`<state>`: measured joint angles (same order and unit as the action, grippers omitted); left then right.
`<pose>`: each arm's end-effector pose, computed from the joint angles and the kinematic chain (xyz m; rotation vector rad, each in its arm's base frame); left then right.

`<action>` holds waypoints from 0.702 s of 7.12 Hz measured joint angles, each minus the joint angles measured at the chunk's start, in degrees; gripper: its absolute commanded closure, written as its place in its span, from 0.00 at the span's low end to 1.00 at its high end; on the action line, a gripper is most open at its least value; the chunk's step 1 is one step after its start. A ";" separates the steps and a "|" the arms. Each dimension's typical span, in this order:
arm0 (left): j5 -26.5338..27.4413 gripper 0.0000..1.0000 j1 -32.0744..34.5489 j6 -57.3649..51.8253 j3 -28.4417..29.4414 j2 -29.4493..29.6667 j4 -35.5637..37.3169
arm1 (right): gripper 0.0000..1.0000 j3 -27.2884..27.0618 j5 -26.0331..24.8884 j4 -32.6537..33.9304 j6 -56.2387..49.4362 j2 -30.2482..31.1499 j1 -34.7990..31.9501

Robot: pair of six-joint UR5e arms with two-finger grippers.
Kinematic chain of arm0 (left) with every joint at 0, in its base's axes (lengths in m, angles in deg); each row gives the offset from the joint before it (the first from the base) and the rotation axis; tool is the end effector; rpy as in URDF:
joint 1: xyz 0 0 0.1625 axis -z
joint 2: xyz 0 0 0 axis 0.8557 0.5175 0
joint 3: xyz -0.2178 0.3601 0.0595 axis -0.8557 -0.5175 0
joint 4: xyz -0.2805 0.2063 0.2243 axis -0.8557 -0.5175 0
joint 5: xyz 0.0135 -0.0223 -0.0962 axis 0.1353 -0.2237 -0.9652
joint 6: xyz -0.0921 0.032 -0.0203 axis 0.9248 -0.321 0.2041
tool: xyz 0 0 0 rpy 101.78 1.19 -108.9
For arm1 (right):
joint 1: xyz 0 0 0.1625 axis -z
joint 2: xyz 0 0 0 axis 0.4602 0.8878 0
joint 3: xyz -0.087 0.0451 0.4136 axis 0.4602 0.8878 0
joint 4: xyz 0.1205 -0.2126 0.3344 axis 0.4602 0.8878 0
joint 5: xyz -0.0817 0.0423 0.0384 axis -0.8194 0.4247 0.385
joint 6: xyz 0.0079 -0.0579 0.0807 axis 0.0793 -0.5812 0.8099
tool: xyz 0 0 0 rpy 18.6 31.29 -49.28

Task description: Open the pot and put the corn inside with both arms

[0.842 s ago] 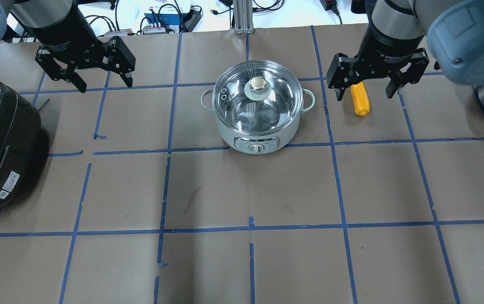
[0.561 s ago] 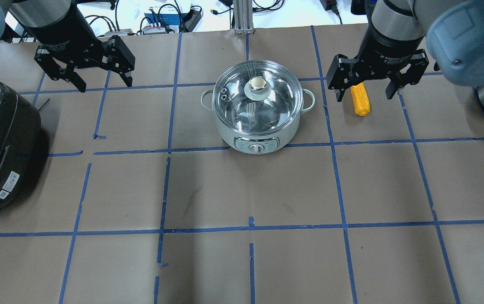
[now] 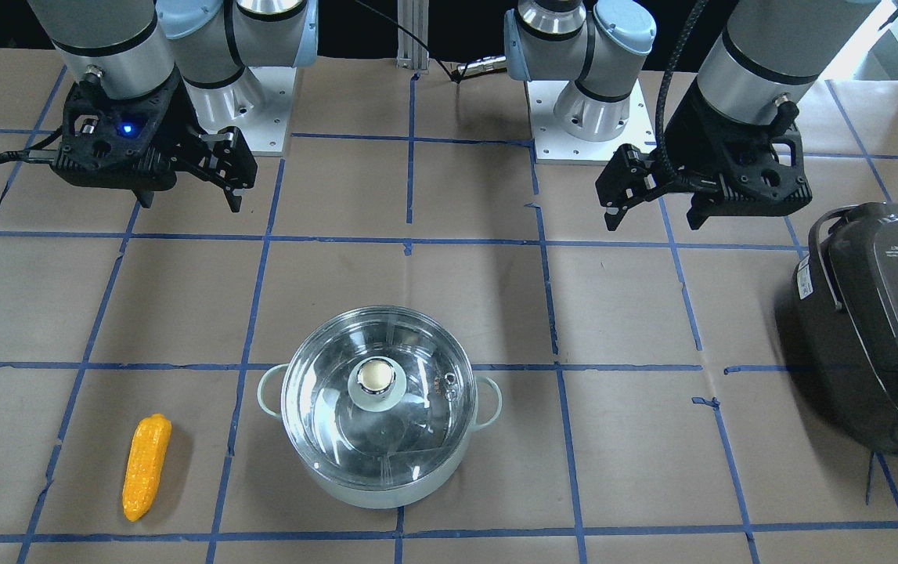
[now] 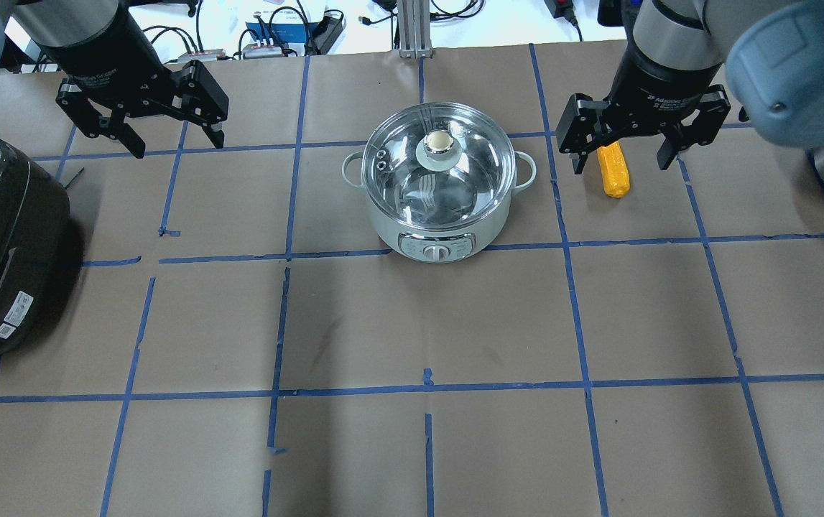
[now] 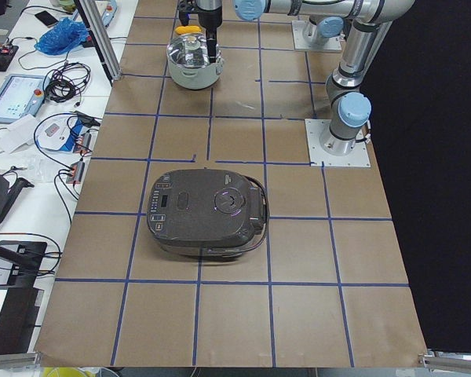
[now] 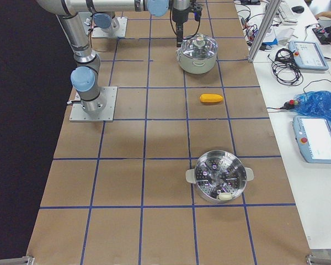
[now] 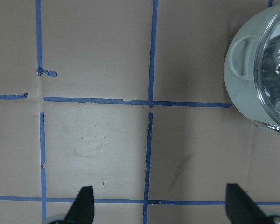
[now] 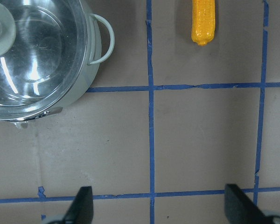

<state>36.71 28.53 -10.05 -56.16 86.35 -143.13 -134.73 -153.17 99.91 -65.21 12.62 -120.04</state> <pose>-0.1125 -0.5289 0.5037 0.0927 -3.1054 -0.0122 0.1530 -0.4913 0.4845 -0.0237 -3.1101 0.0145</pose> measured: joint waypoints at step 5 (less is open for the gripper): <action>-5.35 0.00 11.07 14.39 1.99 7.76 15.33 | 0.00 -0.01 0.00 0.03 0.00 0.00 -0.23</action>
<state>31.36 39.60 4.34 -54.17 94.11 -127.80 -134.73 -153.17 99.94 -65.21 12.62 -120.27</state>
